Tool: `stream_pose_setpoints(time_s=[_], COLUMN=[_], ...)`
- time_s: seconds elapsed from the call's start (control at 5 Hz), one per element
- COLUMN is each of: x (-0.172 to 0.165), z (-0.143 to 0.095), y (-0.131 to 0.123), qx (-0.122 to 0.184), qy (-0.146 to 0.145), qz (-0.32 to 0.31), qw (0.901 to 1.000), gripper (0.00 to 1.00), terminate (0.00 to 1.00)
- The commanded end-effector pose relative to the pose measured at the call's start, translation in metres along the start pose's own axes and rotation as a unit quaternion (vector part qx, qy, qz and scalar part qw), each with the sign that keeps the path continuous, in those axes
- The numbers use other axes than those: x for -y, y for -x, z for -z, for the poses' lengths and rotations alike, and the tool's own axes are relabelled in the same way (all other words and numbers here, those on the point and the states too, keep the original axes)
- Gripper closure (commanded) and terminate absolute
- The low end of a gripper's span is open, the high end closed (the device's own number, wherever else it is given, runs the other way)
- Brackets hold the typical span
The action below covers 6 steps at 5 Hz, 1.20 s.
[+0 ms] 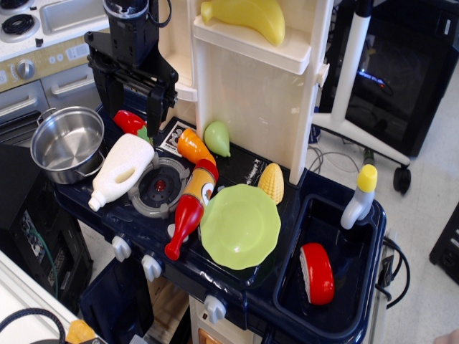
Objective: Put sushi in pot or pan
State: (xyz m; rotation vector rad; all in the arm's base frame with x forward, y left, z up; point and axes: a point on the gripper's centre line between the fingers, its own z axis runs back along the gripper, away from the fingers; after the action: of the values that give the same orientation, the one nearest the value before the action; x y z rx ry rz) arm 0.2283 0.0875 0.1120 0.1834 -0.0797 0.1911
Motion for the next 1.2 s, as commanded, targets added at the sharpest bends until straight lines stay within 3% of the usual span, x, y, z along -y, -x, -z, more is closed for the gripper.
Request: stream_pose_setpoints(time_s=[0.0, 0.4, 0.6, 0.8, 1.0], x=[0.000, 0.083, 0.134, 0.184, 0.202], z=[0.000, -0.051, -0.055, -0.045, -0.032], y=[0.000, 0.036, 0.033, 0.026, 0.023], qx=[0.000, -0.007, -0.017, -0.021, -0.030], qy=[0.000, 0.000, 0.019, 0.013, 0.024], qz=[0.000, -0.078, -0.073, -0.074, -0.099], qw=[1.0000, 0.9969, 0.9970, 0.9970, 0.9943], gripper=[0.00, 0.00, 0.00, 0.00, 0.00], terminate=[0.00, 0.00, 0.00, 0.00, 0.00])
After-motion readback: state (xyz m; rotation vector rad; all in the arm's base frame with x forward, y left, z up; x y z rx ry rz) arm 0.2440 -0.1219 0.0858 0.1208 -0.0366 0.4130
